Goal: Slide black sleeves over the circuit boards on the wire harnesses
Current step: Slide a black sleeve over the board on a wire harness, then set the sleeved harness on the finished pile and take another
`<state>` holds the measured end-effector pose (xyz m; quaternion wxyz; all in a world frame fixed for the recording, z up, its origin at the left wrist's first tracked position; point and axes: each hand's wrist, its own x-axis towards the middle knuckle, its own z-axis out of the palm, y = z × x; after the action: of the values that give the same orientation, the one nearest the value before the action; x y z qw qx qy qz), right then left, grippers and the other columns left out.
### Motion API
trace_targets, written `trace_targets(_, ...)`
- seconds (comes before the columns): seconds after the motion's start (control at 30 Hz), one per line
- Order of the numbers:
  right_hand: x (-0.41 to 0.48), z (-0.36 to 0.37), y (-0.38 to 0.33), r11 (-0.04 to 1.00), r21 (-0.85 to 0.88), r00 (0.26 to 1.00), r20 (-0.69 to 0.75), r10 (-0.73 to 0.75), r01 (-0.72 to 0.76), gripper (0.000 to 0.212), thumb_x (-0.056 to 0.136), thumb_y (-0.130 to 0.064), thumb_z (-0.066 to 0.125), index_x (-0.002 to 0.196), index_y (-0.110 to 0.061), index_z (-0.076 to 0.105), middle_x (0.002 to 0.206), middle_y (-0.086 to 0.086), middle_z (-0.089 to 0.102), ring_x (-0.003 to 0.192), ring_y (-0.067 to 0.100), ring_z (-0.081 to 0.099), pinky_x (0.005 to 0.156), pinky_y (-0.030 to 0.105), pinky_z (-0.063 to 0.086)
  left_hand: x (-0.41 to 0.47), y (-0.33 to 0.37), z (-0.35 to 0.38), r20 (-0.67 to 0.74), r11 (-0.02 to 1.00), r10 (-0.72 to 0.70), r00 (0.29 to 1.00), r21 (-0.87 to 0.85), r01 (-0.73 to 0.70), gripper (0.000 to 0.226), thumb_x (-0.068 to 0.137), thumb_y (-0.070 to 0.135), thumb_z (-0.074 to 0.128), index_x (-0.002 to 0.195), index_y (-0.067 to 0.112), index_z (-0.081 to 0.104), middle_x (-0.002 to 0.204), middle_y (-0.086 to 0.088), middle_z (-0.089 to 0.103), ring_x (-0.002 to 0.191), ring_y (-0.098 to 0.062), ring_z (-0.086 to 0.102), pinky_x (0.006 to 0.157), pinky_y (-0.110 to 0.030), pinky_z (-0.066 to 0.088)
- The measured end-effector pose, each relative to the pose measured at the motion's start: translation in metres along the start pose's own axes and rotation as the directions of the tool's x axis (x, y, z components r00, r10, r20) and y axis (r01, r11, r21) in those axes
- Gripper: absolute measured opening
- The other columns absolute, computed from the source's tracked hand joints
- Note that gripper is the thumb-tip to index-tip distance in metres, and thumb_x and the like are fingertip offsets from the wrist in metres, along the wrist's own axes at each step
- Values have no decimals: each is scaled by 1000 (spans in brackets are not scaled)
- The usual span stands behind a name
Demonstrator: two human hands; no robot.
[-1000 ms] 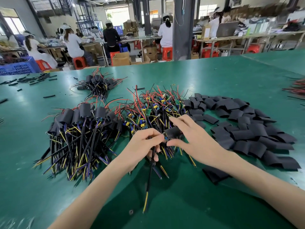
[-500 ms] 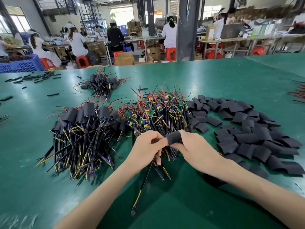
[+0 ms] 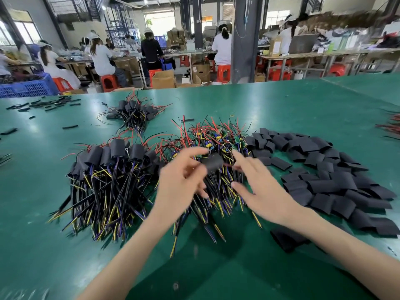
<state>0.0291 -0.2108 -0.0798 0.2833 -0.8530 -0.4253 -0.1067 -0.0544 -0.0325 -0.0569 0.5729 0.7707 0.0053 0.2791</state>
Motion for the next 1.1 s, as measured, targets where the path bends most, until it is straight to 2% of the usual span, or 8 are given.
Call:
trace_targets(0.1, 6, -7, 16, 983, -154, 985, -158, 72, -97, 54, 88, -14, 58, 138, -9, 38, 125, 8, 48, 115, 27, 41, 99, 43, 34, 19, -2, -35, -371, 950, 253, 894, 269, -157, 33, 93, 1, 49, 112, 24, 64, 82, -8, 57, 57, -21, 62, 57, -33, 56)
trace_targets(0.2, 8, -6, 24, 975, -157, 976, -175, 127, -155, 40, 87, -10, 58, 127, -9, 51, 117, 9, 53, 109, 30, 43, 94, 46, 37, 28, -15, -69, -457, 692, 445, 770, 721, 28, 31, 92, 8, 48, 115, 18, 66, 93, -11, 50, 74, -32, 56, 67, -39, 48)
trace_targets(0.3, 7, -1, 26, 967, -197, 980, -152, 133, -161, 28, 90, -13, 56, 117, -12, 59, 107, 6, 56, 103, 27, 45, 90, 43, 38, 30, -35, -85, -438, 490, 304, 846, 834, 256, 32, 85, 0, 51, 108, 9, 70, 103, -18, 50, 96, -37, 47, 75, -45, 40)
trace_targets(0.37, 8, 1, 29, 957, -228, 980, -123, 154, -179, 24, 91, -16, 53, 113, -13, 61, 104, 4, 56, 101, 25, 44, 89, 40, 37, 29, -44, -89, -448, 431, 222, 866, 842, 325, 30, 82, 0, 53, 104, 8, 72, 106, -19, 51, 101, -39, 44, 84, -48, 35)
trace_targets(0.57, 12, -3, 43, 927, -259, 961, -116, 250, -272, 21, 92, -17, 48, 108, -19, 62, 93, 0, 54, 98, 23, 46, 86, 36, 37, 27, -39, -72, -435, 396, 319, 842, 868, 298, 28, 76, 5, 57, 100, 11, 69, 115, -17, 49, 105, -35, 37, 84, -46, 26)
trace_targets(0.77, 16, 12, 24, 971, -239, 998, 40, 40, -30, 29, 96, -28, 44, 122, -31, 56, 92, -6, 45, 95, 17, 46, 84, 34, 32, 24, -33, -49, -174, 387, 608, 775, 917, -98, 25, 77, 10, 49, 86, 18, 70, 107, -6, 60, 103, -27, 41, 83, -39, 27)
trace_targets(0.93, 20, 18, 21, 962, -23, 959, 81, 273, -272, 36, 89, -24, 53, 123, -24, 44, 100, 0, 51, 78, 14, 48, 73, 30, 35, 22, -39, -39, -39, 390, 604, 796, 886, -252, 19, 79, 10, 53, 79, 18, 70, 96, 0, 62, 95, -24, 48, 82, -39, 30)
trace_targets(1.1, 26, 13, 28, 860, 156, 874, 123, 471, -486, 43, 78, -23, 65, 116, -14, 49, 81, -6, 61, 75, 6, 53, 59, 20, 36, 22, -39, -37, -62, 437, 591, 804, 863, -255, 19, 80, 9, 53, 78, 18, 70, 93, 2, 62, 91, -23, 50, 82, -37, 31)
